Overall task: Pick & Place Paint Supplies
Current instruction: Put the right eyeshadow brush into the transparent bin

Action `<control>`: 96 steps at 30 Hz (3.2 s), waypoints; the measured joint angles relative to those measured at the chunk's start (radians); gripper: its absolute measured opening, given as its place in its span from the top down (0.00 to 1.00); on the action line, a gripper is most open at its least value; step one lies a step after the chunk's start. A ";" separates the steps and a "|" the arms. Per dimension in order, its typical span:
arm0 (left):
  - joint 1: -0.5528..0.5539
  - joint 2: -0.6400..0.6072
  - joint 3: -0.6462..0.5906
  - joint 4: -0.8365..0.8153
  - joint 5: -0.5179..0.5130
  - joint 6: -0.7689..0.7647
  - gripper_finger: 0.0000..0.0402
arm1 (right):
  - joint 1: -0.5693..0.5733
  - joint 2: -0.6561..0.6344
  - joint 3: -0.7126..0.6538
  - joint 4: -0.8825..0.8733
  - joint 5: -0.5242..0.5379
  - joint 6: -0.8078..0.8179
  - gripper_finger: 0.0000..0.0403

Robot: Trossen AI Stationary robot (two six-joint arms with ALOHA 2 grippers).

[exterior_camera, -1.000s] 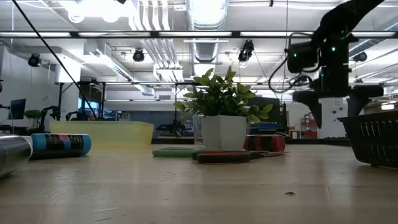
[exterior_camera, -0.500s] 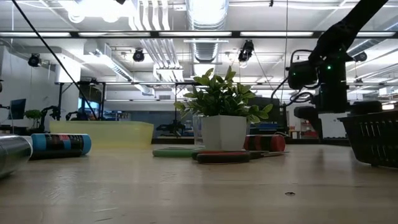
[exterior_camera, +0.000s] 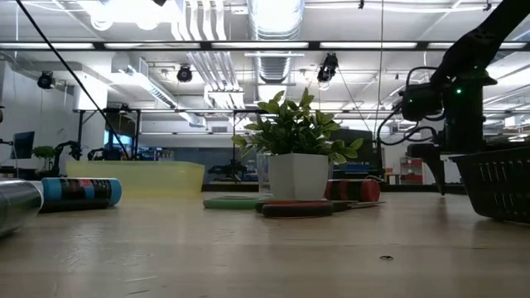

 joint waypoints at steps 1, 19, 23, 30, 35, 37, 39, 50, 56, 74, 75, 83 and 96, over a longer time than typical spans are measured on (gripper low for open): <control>0.000 0.000 0.000 0.000 0.000 0.000 0.61 | 0.000 -0.007 -0.007 0.010 -0.010 0.000 0.14; 0.002 0.000 0.000 0.016 -0.004 0.000 0.61 | 0.003 -0.018 0.018 0.119 -0.093 -0.019 0.14; 0.002 0.000 0.000 0.016 -0.004 0.000 0.61 | 0.006 -0.020 0.020 0.122 -0.081 -0.022 0.14; 0.002 0.000 0.000 0.016 -0.004 0.000 0.61 | 0.005 -0.020 0.020 0.136 -0.027 -0.113 0.14; 0.002 0.000 0.000 0.015 -0.004 0.000 0.61 | 0.005 -0.020 0.020 0.177 -0.021 -0.150 0.14; 0.002 0.000 0.000 0.016 -0.004 0.000 0.61 | 0.005 -0.018 0.020 0.190 -0.021 -0.161 0.14; 0.002 0.000 0.000 0.016 -0.004 -0.001 0.61 | 0.005 -0.014 0.020 0.202 -0.021 -0.176 0.14; 0.002 0.000 0.000 0.016 -0.009 -0.026 0.61 | 0.005 0.051 0.052 0.251 -0.034 -0.245 0.14; 0.002 0.000 0.000 0.020 -0.011 -0.031 0.61 | 0.011 0.127 0.100 0.208 -0.029 -0.266 0.14; 0.002 0.000 0.000 0.019 -0.011 -0.034 0.61 | 0.052 0.212 0.136 0.183 -0.011 -0.280 0.38; 0.002 0.000 0.000 0.019 -0.011 -0.034 0.61 | 0.052 0.213 0.135 0.185 -0.011 -0.280 0.41; 0.002 0.000 0.000 0.019 -0.011 -0.034 0.61 | 0.052 0.216 0.127 0.178 -0.011 -0.289 0.66; 0.002 0.000 0.000 0.019 -0.011 -0.037 0.61 | 0.052 0.209 0.107 0.157 -0.012 -0.331 0.97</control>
